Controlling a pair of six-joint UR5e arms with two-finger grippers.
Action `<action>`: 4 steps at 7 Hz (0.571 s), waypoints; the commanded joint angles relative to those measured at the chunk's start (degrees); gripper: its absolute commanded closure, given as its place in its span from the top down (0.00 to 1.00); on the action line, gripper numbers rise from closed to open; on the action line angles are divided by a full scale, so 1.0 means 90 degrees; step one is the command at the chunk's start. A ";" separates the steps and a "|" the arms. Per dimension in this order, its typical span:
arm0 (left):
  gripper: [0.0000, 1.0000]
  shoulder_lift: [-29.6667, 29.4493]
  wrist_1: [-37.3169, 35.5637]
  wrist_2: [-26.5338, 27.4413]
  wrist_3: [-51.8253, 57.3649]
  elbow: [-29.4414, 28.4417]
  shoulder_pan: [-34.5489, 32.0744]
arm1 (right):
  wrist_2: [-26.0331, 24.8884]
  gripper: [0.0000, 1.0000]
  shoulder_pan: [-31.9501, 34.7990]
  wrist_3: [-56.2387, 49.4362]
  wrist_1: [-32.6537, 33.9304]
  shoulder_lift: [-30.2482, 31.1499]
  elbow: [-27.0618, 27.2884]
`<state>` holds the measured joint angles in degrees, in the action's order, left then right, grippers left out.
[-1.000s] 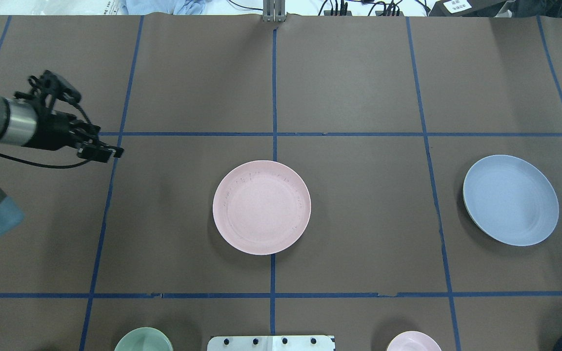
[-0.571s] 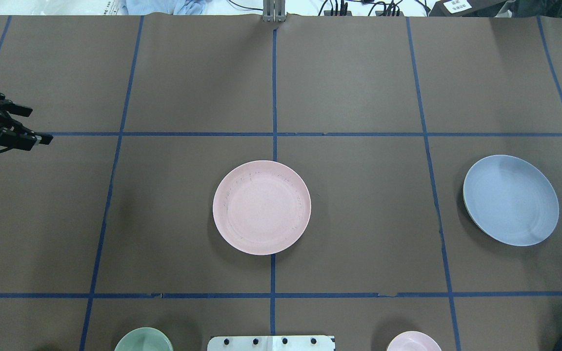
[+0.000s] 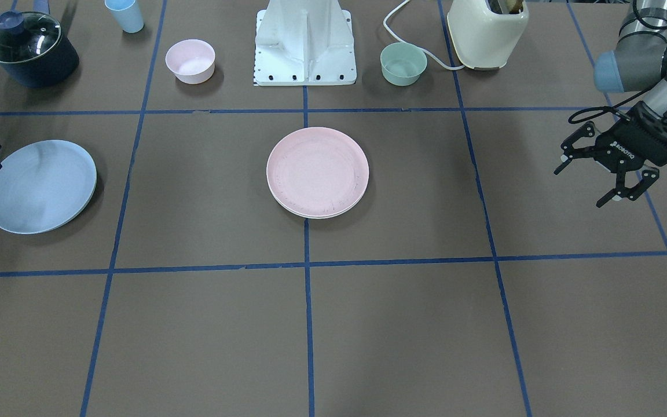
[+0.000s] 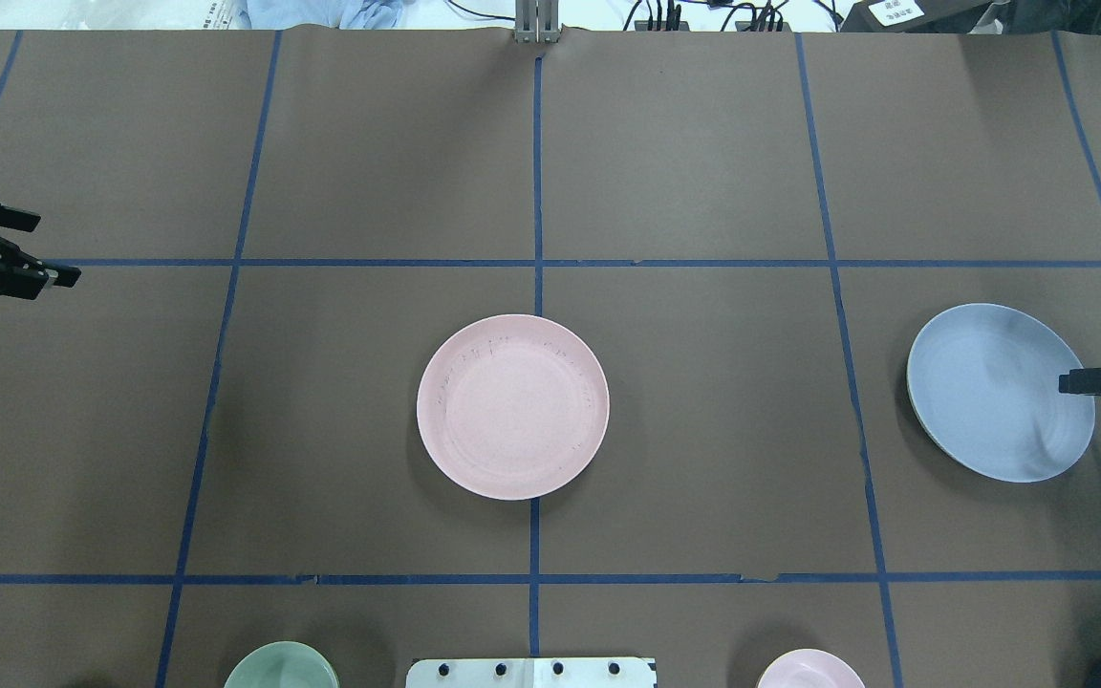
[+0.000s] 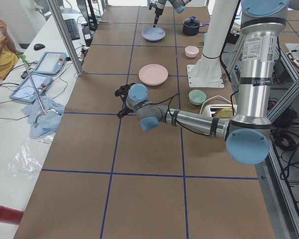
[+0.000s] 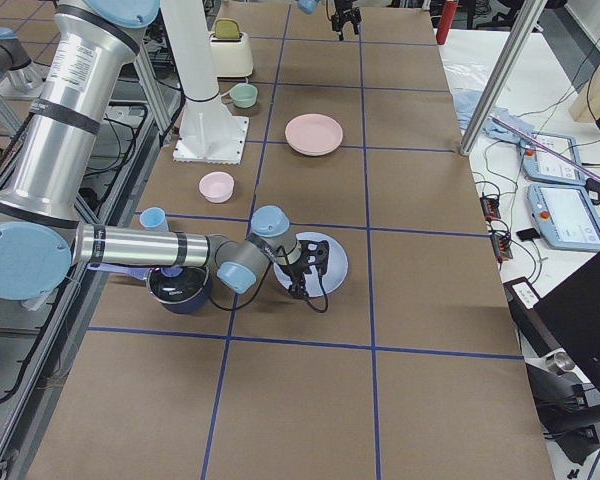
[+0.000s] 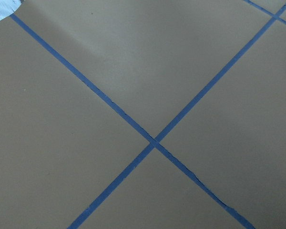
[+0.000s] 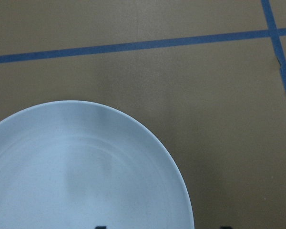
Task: Stack three plates with pink and blue
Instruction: 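Grasp the rim of the light blue plate with the right gripper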
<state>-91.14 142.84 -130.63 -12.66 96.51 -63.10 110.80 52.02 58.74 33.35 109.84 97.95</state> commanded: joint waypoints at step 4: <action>1.00 0.0048 0.0017 0.0042 0.0001 0.0000 -0.0011 | 0.0033 0.00 -0.0077 0.0016 -0.0688 -0.0114 -0.0629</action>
<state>-90.81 142.97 -130.34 -12.66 96.50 -63.16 110.89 51.45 58.91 27.21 109.41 92.69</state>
